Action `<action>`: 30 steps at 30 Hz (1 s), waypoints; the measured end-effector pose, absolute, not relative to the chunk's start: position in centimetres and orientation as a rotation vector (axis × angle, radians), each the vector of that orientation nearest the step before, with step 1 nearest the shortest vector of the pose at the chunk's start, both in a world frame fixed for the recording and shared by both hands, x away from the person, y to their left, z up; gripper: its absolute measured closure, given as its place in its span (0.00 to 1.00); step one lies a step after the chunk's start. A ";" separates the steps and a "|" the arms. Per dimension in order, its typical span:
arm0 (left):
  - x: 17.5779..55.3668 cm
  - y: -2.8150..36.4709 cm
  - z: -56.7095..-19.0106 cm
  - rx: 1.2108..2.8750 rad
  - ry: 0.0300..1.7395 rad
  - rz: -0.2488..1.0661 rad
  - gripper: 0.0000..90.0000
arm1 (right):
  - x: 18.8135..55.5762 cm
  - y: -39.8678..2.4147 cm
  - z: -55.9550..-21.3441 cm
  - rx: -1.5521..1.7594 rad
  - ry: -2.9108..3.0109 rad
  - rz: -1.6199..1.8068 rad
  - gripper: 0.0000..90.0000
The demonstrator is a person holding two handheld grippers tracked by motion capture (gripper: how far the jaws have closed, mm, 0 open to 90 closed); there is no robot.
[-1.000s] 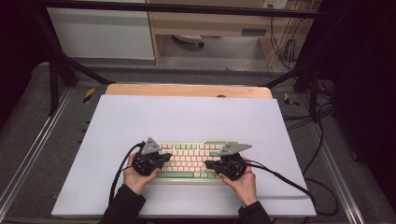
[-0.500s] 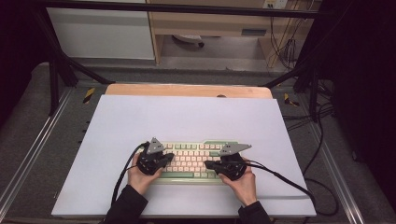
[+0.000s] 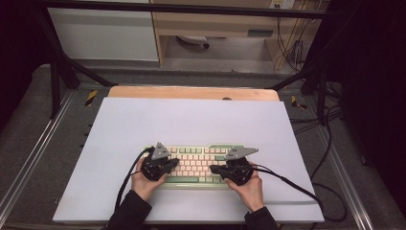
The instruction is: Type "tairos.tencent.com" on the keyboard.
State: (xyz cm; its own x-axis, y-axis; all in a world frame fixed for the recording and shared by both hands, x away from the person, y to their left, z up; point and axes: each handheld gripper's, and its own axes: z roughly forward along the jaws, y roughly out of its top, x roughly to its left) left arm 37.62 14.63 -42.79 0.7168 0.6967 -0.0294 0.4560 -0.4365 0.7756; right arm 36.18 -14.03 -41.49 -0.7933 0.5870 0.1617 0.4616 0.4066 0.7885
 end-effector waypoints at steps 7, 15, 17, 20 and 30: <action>37.2 15.4 -42.3 2.094 0.870 0.375 1.00 | 36.1 -14.1 -41.5 0.946 2.514 1.338 1.00; 37.0 16.9 -42.0 2.081 0.891 0.383 1.00 | 36.1 -14.2 -41.5 0.963 2.514 1.334 1.00; 37.0 17.2 -42.1 2.082 0.898 0.384 1.00 | 36.1 -14.2 -41.5 0.961 2.513 1.335 1.00; 37.2 17.6 -42.2 2.075 0.913 0.391 1.00 | 36.0 -14.2 -41.5 0.960 2.513 1.333 0.99; 37.5 17.9 -42.5 2.071 0.944 0.403 1.00 | 36.0 -14.2 -41.5 0.958 2.515 1.334 0.99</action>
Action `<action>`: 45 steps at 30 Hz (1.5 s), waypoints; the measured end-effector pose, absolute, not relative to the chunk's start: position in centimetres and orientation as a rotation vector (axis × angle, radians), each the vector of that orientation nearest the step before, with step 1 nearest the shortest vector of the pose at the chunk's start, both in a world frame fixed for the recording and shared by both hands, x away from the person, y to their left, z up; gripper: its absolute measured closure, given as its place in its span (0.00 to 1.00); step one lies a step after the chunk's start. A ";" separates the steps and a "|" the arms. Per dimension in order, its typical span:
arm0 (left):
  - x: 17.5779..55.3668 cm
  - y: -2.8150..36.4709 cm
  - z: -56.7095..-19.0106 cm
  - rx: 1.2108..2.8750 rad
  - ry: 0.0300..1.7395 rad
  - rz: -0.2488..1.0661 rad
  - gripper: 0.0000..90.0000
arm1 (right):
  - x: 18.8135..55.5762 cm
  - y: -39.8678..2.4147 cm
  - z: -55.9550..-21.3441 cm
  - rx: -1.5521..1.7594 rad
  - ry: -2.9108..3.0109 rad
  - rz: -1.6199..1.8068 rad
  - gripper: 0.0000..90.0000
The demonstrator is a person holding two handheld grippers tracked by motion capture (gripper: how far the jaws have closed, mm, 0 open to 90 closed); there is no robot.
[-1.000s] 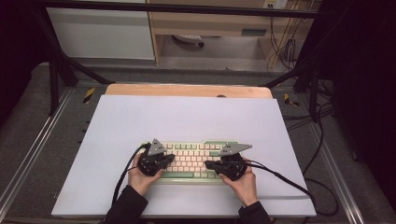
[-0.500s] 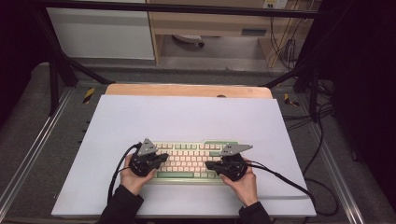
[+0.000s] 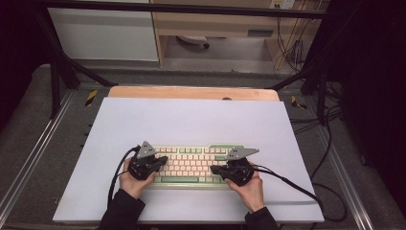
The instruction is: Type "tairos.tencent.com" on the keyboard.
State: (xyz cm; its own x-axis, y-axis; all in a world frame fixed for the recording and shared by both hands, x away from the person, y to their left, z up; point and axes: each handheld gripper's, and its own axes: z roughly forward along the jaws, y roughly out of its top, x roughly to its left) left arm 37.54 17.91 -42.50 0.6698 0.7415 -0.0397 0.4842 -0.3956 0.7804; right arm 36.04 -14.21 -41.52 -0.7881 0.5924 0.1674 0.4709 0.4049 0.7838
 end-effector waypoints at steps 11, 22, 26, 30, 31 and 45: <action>37.8 18.0 -43.0 2.074 0.956 0.402 1.00 | 36.1 -14.2 -41.5 0.955 2.517 1.334 0.99; 37.7 17.7 -43.3 2.087 0.945 0.399 1.00 | 36.0 -14.2 -41.5 0.956 2.519 1.331 0.99; 37.7 17.7 -43.2 2.085 0.946 0.398 1.00 | 36.0 -14.3 -41.5 0.950 2.516 1.333 0.99; 37.6 17.9 -42.9 2.074 0.940 0.394 1.00 | 36.0 -14.3 -41.4 0.954 2.512 1.337 0.99; 37.5 17.9 -42.8 2.075 0.937 0.396 1.00 | 36.0 -14.3 -41.4 0.952 2.512 1.340 0.99; 36.5 19.0 -41.5 2.054 0.905 0.384 1.00 | 35.9 -13.3 -41.4 0.946 2.510 1.387 1.00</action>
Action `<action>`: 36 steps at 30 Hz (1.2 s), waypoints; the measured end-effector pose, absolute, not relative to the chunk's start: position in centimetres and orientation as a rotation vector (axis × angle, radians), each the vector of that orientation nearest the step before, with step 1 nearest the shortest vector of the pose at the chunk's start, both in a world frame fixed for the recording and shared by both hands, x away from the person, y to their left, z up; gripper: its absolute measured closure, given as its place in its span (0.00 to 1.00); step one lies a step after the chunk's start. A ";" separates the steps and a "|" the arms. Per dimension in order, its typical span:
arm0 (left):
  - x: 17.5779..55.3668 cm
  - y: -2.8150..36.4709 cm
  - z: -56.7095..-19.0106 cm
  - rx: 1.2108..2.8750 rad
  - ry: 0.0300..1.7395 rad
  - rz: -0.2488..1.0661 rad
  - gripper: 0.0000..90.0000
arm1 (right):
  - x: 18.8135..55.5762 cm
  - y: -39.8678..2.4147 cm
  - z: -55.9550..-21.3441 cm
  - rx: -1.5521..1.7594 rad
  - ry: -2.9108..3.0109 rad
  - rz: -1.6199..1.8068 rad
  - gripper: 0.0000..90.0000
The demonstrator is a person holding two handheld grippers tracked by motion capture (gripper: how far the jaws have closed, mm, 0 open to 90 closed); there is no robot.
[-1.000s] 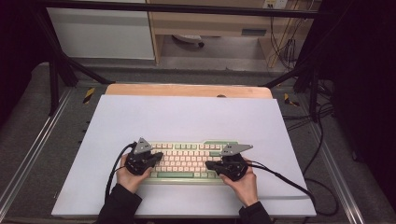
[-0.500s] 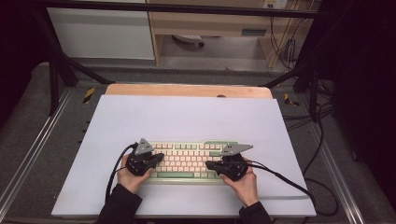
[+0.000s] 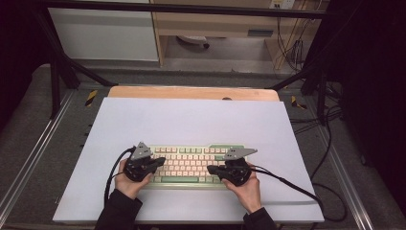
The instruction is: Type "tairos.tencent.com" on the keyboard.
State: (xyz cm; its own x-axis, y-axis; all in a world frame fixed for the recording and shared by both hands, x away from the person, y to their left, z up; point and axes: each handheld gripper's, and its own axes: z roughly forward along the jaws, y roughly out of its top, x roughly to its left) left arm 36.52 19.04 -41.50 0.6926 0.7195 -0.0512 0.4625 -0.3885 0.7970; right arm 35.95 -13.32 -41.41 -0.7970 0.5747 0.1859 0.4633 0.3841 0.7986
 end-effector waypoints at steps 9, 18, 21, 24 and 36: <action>36.2 19.7 -41.4 2.048 0.905 0.377 1.00 | 35.8 -11.6 -41.7 0.918 2.548 1.370 1.00; 36.0 20.3 -41.4 2.037 0.915 0.371 1.00 | 35.8 -10.2 -41.8 0.910 2.558 1.366 1.00; 36.0 20.4 -41.5 2.040 0.916 0.371 1.00 | 35.8 -9.6 -41.6 0.898 2.561 1.358 1.00; 36.0 20.5 -41.4 2.039 0.916 0.371 1.00 | 35.8 -8.9 -41.5 0.881 2.561 1.364 1.00; 36.0 20.5 -41.5 2.038 0.918 0.369 1.00 | 36.1 -7.2 -41.7 0.881 2.567 1.350 1.00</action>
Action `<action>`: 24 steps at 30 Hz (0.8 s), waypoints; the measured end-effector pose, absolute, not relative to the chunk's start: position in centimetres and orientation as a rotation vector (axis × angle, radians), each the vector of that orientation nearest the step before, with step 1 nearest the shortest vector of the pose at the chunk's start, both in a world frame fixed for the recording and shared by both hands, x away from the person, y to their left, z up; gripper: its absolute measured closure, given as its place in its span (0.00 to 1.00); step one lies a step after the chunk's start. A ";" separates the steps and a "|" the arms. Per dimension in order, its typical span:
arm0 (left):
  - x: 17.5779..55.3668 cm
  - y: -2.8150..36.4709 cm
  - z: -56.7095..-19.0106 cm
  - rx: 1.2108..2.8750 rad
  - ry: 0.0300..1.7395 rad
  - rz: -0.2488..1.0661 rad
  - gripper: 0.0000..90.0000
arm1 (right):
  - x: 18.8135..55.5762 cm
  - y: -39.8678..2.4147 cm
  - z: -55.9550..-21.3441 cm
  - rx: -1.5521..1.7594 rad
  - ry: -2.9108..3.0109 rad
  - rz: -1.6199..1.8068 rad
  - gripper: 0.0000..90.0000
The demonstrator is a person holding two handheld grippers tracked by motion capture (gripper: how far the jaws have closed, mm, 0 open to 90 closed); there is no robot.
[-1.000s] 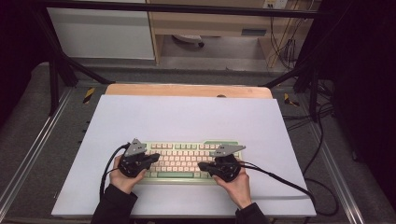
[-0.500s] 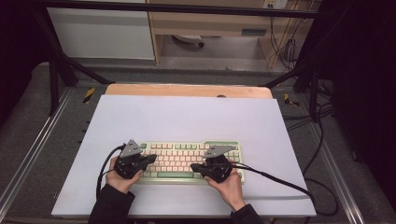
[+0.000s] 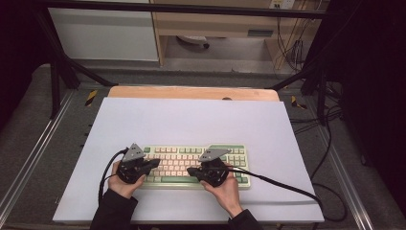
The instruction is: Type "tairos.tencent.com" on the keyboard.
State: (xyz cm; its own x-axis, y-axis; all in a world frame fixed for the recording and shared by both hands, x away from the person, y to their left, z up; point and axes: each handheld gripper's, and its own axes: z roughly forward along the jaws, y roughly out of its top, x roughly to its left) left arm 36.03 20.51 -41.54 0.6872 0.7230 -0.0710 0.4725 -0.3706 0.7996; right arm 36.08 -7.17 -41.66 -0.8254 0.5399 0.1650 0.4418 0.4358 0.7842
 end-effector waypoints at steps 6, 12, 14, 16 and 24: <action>36.1 20.6 -41.5 2.034 0.920 0.369 1.00 | 36.5 -6.4 -42.1 0.897 2.574 1.332 1.00; 36.1 20.6 -41.5 2.036 0.920 0.369 1.00 | 36.7 -5.7 -42.4 0.884 2.586 1.310 1.00; 36.1 20.6 -41.5 2.034 0.921 0.371 1.00 | 36.8 -5.5 -42.5 0.878 2.589 1.302 1.00; 36.1 20.6 -41.5 2.032 0.921 0.371 1.00 | 36.8 -5.5 -42.6 0.875 2.589 1.294 1.00; 36.1 20.6 -41.5 2.032 0.921 0.370 1.00 | 37.0 -5.3 -43.1 0.884 2.600 1.265 1.00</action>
State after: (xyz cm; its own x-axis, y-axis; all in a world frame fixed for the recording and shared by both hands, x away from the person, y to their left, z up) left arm 36.09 20.64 -41.51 0.6845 0.7253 -0.0730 0.4729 -0.3656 0.8017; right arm 36.97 -5.35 -43.06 -0.8227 0.5503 0.1425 0.4516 0.4805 0.7518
